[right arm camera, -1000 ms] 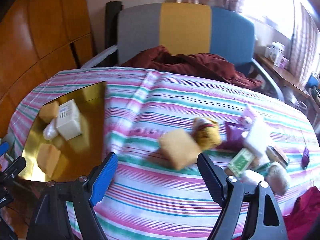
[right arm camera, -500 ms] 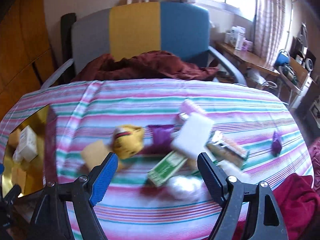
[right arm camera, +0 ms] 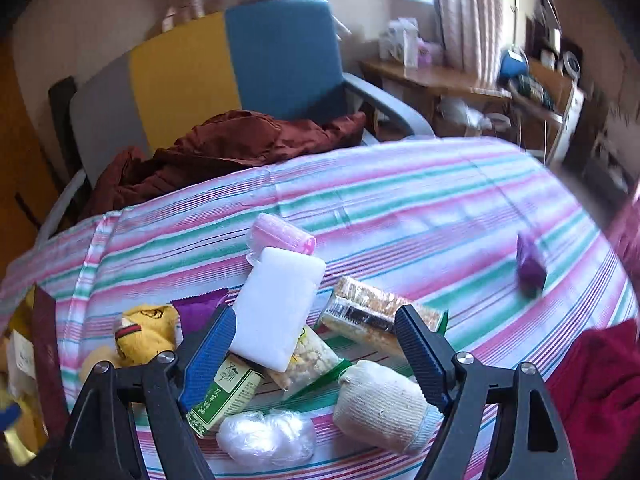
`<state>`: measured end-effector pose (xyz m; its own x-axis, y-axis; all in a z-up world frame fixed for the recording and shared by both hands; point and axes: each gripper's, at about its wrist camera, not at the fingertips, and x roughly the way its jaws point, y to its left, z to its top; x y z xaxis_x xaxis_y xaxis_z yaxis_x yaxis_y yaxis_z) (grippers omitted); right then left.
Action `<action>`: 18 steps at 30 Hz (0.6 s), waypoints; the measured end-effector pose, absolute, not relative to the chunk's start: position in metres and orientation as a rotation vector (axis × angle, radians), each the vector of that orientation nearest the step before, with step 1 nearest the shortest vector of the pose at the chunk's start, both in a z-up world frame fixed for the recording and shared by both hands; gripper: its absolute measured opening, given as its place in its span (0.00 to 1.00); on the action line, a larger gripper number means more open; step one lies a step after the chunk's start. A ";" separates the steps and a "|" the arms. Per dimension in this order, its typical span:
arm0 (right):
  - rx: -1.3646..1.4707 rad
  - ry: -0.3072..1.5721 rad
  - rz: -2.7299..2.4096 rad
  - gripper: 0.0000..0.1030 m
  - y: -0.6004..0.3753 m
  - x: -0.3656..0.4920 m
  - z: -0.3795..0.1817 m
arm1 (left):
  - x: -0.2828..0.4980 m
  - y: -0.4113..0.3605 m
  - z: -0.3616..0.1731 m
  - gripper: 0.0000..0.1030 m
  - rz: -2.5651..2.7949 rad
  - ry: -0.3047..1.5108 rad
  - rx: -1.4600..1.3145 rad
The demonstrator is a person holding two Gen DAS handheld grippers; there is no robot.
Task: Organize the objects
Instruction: 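Withdraw both tools from the tray toward the remaining items, then grasp a yellow sponge with the left gripper while the right grasps the white foam block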
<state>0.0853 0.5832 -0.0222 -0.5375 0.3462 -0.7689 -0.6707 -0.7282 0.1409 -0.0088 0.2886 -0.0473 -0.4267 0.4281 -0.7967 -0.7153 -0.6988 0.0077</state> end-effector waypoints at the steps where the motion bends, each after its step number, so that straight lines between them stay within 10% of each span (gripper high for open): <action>1: -0.992 0.592 2.254 0.81 0.586 0.088 -0.022 | -0.010 0.294 -0.049 0.93 2.133 0.455 -1.067; 18: -1.055 0.768 2.184 0.81 0.605 0.090 -0.041 | -0.060 0.370 -0.084 0.93 2.054 0.303 -1.298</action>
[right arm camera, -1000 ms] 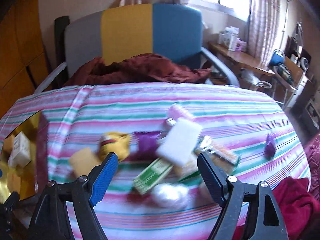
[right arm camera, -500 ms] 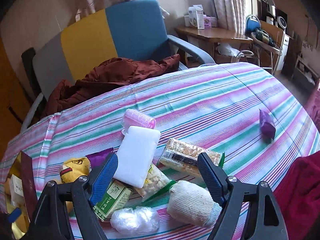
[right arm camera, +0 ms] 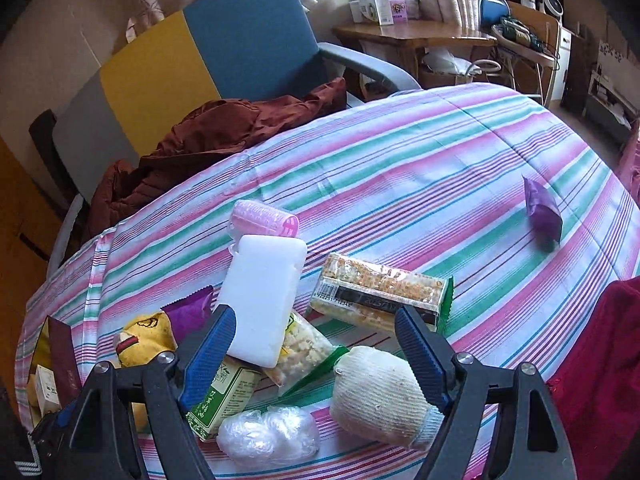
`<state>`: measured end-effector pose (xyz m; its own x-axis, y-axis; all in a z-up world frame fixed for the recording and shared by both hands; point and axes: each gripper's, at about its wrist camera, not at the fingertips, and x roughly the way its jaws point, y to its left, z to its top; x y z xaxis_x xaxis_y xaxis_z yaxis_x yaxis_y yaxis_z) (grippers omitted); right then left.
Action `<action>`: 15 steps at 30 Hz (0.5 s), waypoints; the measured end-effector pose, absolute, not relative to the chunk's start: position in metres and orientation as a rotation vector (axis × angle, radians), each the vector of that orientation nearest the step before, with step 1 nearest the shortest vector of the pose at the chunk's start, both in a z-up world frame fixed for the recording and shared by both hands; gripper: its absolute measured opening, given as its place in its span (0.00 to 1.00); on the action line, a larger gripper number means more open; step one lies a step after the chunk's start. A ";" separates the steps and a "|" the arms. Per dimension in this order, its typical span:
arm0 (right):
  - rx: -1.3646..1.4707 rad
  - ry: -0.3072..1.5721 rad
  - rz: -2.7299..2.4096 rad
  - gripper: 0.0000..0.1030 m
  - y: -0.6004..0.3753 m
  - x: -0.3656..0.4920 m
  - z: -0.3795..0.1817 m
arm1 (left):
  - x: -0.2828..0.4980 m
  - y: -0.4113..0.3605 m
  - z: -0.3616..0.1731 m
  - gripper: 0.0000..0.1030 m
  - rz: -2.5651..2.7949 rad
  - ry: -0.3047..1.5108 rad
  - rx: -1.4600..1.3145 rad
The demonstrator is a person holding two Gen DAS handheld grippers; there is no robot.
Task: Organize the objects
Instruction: 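Grasp a yellow sponge with the left gripper while the right grasps the white foam block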
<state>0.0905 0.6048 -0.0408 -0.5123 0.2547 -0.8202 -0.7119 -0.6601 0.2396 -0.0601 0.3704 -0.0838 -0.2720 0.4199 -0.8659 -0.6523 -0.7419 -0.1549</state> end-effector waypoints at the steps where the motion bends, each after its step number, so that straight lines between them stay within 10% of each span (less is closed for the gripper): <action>1: -1.057 0.761 2.185 0.81 0.604 0.089 -0.041 | -0.063 0.375 -0.086 0.93 2.058 0.297 -1.308; 15: -1.222 0.588 2.261 0.84 0.574 0.046 -0.049 | -0.069 0.370 -0.102 0.85 2.014 0.258 -1.236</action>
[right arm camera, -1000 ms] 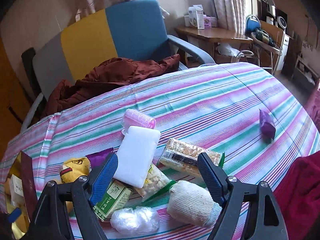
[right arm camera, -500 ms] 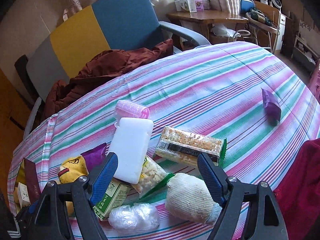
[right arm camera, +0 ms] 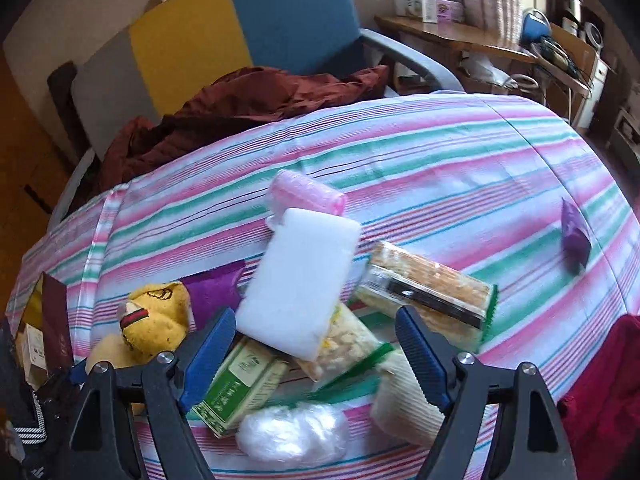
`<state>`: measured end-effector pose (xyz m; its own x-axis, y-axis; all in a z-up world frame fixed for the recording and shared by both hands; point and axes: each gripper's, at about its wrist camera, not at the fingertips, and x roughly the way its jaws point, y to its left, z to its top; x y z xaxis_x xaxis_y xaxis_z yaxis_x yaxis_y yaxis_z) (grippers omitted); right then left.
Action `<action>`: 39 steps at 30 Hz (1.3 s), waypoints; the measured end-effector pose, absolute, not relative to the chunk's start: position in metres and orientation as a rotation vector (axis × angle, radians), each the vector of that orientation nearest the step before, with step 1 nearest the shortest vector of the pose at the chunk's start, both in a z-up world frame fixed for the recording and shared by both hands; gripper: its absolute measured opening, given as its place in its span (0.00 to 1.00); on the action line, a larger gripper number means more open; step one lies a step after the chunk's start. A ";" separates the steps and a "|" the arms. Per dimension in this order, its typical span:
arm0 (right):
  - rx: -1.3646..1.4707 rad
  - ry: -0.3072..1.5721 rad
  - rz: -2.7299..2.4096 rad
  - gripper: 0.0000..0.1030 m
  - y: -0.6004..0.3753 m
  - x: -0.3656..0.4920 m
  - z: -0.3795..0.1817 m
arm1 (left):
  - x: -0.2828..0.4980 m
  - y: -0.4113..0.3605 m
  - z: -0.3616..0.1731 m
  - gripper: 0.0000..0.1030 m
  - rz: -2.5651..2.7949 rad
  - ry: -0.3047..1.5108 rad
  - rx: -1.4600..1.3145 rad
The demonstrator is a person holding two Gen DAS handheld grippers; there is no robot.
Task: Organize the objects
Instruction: 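Grasp a yellow sponge with the left gripper while the right grasps the white foam block, then place the sponge and foam block into the gold tray and open both grippers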
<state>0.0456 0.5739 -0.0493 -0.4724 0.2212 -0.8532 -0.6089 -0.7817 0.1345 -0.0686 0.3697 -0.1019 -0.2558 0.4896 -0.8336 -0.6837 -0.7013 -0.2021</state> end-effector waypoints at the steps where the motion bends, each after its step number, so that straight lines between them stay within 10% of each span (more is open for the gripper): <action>1: -1.234 0.560 2.255 0.85 0.572 0.039 -0.051 | -0.069 0.369 -0.102 0.85 2.012 0.254 -1.236; 8: -1.327 0.506 2.175 0.85 0.582 0.011 -0.082 | -0.062 0.367 -0.099 0.66 1.965 0.222 -1.217; 13: -1.301 0.553 2.202 0.62 0.587 0.021 -0.078 | -0.059 0.363 -0.097 0.60 1.960 0.210 -1.207; 39: -1.141 0.355 2.660 0.61 0.490 0.024 -0.002 | -0.048 0.127 -0.010 0.60 2.305 0.025 -1.105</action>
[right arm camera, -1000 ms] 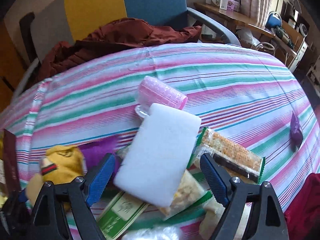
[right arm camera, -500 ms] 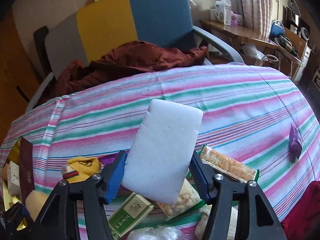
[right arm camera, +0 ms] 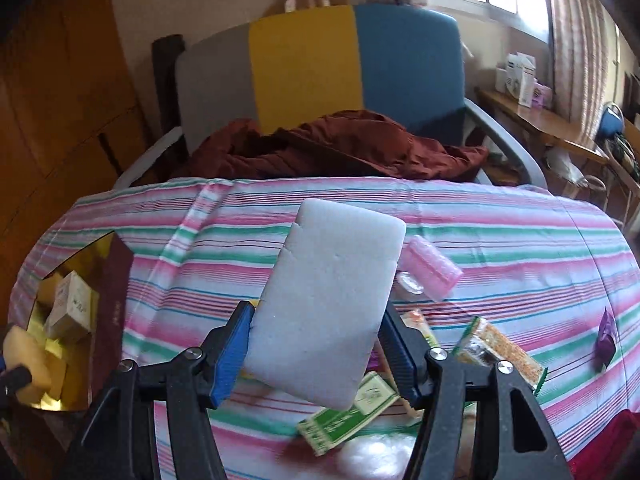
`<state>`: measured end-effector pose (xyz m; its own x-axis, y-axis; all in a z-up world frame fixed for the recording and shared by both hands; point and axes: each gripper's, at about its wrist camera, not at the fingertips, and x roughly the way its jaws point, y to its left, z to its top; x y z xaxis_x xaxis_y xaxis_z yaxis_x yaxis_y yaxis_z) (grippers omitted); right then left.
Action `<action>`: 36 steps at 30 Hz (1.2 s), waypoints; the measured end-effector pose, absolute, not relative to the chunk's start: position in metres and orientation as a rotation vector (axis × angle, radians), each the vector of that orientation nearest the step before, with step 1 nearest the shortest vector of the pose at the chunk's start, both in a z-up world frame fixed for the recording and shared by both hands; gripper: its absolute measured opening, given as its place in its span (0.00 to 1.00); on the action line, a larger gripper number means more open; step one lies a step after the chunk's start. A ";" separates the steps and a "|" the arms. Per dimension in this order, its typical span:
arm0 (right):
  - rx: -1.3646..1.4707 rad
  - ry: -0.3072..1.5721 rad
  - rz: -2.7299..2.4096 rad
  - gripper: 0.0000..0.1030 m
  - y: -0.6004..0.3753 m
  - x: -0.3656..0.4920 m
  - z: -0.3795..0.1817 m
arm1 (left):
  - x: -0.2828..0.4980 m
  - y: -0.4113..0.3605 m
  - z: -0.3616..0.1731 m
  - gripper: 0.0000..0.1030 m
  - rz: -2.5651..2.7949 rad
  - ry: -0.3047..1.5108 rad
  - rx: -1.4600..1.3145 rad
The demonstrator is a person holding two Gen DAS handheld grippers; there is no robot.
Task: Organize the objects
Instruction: 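Place the sponge and foam block into the gold tray and open both grippers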
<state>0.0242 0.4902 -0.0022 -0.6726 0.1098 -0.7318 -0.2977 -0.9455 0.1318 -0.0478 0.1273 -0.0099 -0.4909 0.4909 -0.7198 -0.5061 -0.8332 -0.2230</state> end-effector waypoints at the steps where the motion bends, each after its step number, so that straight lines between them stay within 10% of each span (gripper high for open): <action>1: -1.146 0.347 2.688 0.61 0.478 0.024 0.002 | -0.051 0.112 -0.012 0.60 2.337 0.010 -1.116; 18: -1.380 0.189 3.054 0.63 0.263 -0.001 0.011 | -0.067 0.007 -0.026 0.63 2.524 -0.065 -1.124; 27: -1.530 0.212 3.034 0.82 0.220 -0.013 -0.014 | -0.068 -0.009 -0.031 0.91 2.595 -0.108 -1.142; 36: -1.470 0.026 3.027 0.84 0.207 0.008 -0.018 | -0.045 -0.016 -0.034 0.92 2.648 -0.175 -1.155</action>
